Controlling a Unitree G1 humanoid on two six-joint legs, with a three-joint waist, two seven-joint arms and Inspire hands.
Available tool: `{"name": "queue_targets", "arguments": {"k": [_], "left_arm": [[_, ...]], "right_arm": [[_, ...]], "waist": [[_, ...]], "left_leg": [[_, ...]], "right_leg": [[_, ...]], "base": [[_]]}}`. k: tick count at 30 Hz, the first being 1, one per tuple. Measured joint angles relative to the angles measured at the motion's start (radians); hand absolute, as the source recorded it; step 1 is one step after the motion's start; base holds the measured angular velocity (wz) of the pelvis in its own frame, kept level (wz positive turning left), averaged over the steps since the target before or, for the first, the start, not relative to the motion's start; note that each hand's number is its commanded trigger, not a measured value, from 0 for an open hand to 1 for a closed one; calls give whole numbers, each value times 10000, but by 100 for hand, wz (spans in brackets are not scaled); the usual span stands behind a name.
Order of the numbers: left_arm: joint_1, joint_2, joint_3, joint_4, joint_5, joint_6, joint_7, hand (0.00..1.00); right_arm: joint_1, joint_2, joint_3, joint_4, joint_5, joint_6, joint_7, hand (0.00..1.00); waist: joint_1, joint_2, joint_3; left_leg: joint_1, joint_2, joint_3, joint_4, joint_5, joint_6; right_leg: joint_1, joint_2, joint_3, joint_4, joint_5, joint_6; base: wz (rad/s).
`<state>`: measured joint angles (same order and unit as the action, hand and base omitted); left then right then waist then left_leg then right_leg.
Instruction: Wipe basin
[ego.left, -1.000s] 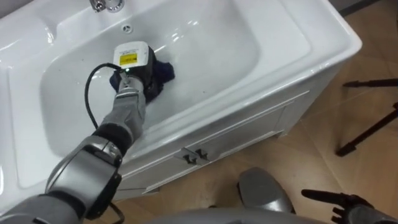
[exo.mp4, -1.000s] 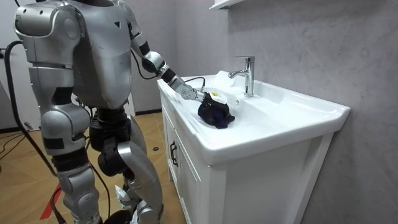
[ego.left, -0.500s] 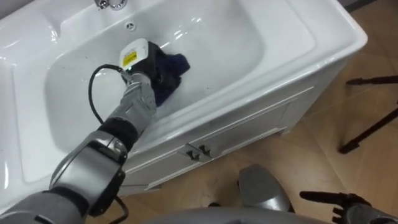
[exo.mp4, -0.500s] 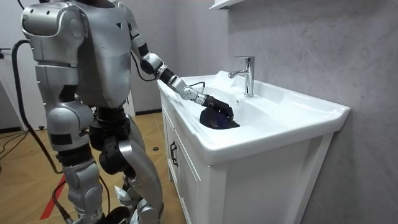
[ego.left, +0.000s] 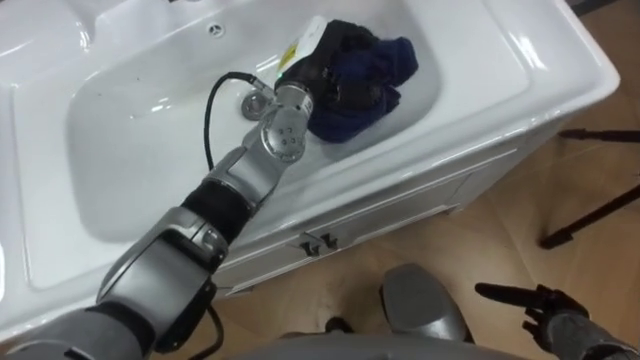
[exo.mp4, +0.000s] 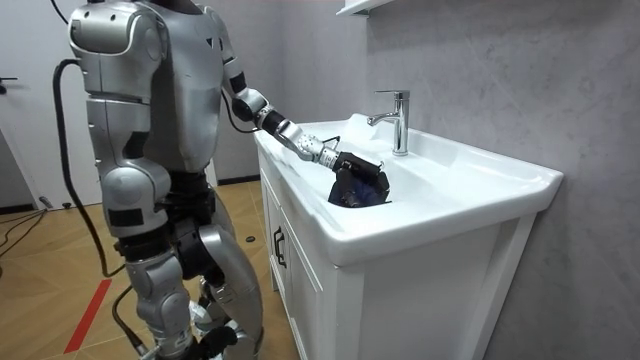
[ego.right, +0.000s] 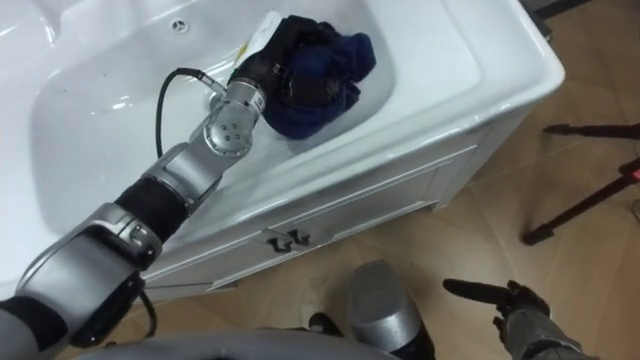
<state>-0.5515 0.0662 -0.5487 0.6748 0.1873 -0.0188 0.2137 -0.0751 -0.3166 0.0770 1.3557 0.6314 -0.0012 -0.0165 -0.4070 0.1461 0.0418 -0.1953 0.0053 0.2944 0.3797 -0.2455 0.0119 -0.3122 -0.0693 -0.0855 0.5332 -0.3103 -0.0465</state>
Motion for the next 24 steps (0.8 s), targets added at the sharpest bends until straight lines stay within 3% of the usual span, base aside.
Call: {"name": "queue_targets", "arguments": {"k": [7, 15, 21, 24], "left_arm": [[60, 44, -52, -188, -6, -342, -247, 100], [212, 72, -41, -182, 88, -682, -347, 100], [599, 267, -38, 8, 1244, -713, -315, 100], [709, 270, 26, 715, 2134, -841, -116, 100]], "right_arm": [[2, -17, -3, 2, 315, -280, 73, 0], [23, -10, -13, 66, 247, -301, 205, 0], [238, -18, -231, -26, 232, -24, 295, 0], [502, -7, -271, -54, 56, 214, 225, 0]], "waist": [[39, 0, 0], [56, -14, 9], [100, -76, 27], [113, -149, 23]], "left_leg": [[57, 34, -107, -27, 0, -1], [308, 30, -75, -177, 0, -1], [531, -9, -71, -207, -1, -3], [698, -22, -40, -259, -2, -3]], "right_leg": [[191, 12, -125, -203, 4, -11], [396, 6, -112, -320, 4, -9], [548, 56, 54, -346, 4, -8], [676, 72, 53, -366, 2, -7]], "base": [[4], [-4], [-10], [-2]]}}
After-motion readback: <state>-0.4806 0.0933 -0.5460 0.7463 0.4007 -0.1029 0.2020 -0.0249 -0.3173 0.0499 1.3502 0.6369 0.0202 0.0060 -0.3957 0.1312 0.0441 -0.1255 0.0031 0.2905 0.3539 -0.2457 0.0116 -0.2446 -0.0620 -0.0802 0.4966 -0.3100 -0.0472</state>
